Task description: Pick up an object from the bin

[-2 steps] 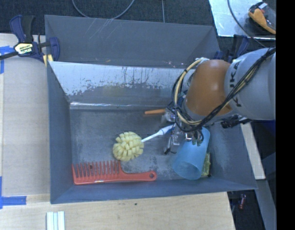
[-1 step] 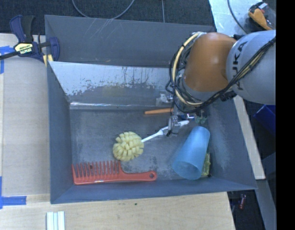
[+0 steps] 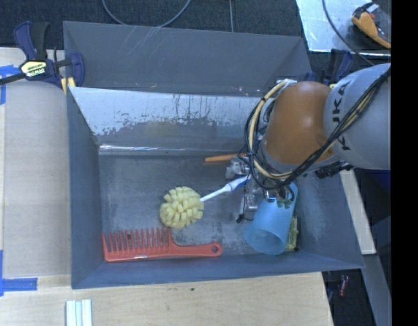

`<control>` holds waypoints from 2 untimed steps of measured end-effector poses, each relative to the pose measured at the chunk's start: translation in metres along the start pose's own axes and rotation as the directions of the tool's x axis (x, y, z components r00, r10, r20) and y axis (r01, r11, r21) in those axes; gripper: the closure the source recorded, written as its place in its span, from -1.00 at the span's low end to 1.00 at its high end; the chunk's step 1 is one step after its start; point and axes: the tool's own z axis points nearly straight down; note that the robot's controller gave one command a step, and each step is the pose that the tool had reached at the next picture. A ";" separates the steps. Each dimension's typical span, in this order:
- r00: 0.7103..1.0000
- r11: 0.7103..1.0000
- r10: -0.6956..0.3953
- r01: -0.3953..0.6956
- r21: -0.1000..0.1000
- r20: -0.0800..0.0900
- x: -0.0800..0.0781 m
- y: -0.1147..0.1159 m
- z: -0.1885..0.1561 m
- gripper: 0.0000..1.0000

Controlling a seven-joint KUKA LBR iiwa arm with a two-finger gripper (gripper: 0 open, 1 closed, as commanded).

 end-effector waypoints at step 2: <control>0.940 0.940 -0.340 0.340 0.008 0.025 -0.051 0.012 0.014 1.00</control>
Offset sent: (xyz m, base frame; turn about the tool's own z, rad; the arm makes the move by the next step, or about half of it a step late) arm 0.0000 0.0000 0.0000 0.0000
